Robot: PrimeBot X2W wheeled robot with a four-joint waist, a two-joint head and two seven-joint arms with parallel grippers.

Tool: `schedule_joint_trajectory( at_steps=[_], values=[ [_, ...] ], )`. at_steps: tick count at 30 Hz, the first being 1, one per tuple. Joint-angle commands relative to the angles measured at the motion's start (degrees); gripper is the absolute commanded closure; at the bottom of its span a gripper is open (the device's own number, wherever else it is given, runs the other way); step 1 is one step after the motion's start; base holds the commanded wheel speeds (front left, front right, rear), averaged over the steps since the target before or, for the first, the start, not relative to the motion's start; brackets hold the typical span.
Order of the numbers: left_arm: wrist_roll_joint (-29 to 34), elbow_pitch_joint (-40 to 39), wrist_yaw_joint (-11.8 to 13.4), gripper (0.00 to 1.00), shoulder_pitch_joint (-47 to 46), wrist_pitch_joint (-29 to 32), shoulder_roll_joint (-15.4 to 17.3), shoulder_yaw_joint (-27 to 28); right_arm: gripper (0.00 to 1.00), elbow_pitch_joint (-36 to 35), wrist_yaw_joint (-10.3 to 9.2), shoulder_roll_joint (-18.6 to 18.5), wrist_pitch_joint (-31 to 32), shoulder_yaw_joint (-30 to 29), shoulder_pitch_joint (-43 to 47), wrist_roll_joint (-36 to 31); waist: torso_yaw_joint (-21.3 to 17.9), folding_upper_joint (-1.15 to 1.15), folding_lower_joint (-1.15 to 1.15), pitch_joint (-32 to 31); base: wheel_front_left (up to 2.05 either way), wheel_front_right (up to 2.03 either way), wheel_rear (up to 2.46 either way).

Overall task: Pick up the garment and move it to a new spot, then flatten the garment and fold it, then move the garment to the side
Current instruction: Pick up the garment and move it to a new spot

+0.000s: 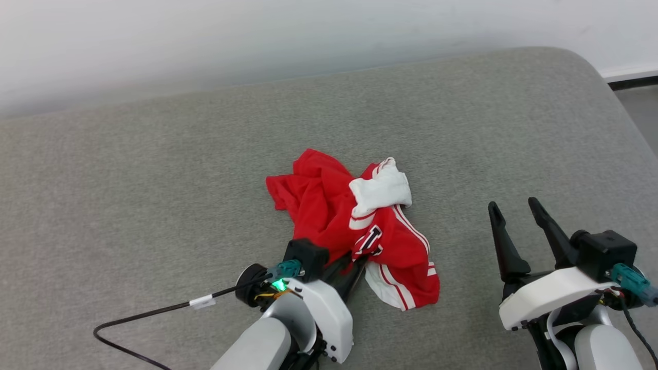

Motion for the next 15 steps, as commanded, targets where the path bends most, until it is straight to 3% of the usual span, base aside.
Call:
schedule_joint_trajectory(
  at_steps=[1,2,9,15],
  values=[
    [0.12,-0.36,0.06,0.49,0.53,-0.32,0.55,-0.06,0.00,-0.01,-0.02,0.04,-0.42,-0.22,-0.58,0.05,0.83,0.00,0.00,0.23,0.00,0.00,0.00],
    [0.17,-0.92,0.09,0.00,0.68,-1.10,0.43,-0.06,0.00,0.09,-0.02,0.05,-0.53,-0.46,-0.71,0.21,1.40,0.00,0.00,0.23,0.00,0.00,0.00],
    [1.02,-7.25,2.50,0.00,1.65,-7.62,2.50,2.71,0.00,0.77,-0.02,0.04,0.37,-1.12,-0.02,-0.92,5.03,0.00,0.00,-2.68,0.00,0.00,0.00],
    [-0.24,-11.50,7.40,0.00,3.25,-10.92,5.01,8.69,0.00,-0.10,-0.02,0.05,1.57,-2.46,1.38,-1.80,7.95,0.00,0.00,-4.93,0.00,0.00,0.00]
  ],
)
